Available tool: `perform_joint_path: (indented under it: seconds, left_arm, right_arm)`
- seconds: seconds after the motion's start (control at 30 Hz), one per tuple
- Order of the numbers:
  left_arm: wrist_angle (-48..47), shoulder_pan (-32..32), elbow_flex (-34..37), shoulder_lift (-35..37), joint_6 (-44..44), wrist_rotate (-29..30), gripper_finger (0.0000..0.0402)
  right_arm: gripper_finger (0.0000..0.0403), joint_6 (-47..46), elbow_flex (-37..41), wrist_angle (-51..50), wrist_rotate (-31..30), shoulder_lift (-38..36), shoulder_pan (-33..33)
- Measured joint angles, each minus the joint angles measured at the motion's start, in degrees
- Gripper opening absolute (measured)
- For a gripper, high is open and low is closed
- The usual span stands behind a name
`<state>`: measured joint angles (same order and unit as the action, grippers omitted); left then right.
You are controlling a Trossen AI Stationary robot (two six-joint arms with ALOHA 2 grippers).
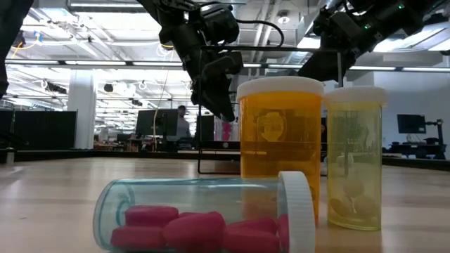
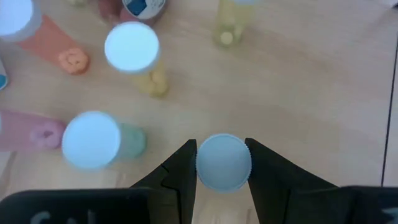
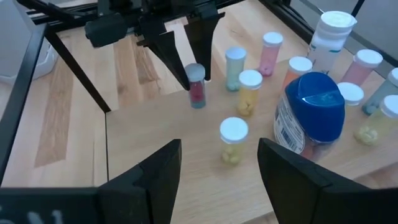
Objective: Pick and place medicine bottles onto shelf by color
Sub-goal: Put the light blue pill bottle on the shelf
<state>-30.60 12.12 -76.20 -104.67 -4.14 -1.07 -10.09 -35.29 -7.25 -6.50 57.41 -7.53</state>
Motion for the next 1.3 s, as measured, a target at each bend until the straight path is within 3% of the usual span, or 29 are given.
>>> perform_joint_path:
  seconds: [0.37, 0.87, 1.0, 1.2, 1.3]
  left_arm:
    - [1.59, 0.25, 0.06, -0.3, 0.24, -0.03, 0.0106]
    - [0.84, 1.01, 0.0, -0.38, 0.87, 0.26, 0.0178]
    - [-1.41, 1.18, -2.74, -0.34, 1.4, 0.26, 0.0178]
    - [-5.02, 1.03, -7.15, -0.19, 3.15, -0.12, 0.0178]
    - [-7.26, 0.92, -8.34, -0.19, 3.98, -0.2, 0.0178]
  right_arm:
    - [0.0233, -0.15, 0.0, -0.04, 0.17, 0.0, 0.0]
    - [0.0233, 0.21, -0.09, -0.44, 0.33, 0.0, 0.0]
    - [0.0233, -1.23, -3.18, -7.83, 0.33, 0.0, -0.36]
    - [0.0233, -11.28, -8.98, -19.42, -0.05, 0.0, -1.29]
    - [0.0233, -17.45, -9.22, -24.03, -4.46, -0.01, -1.34]
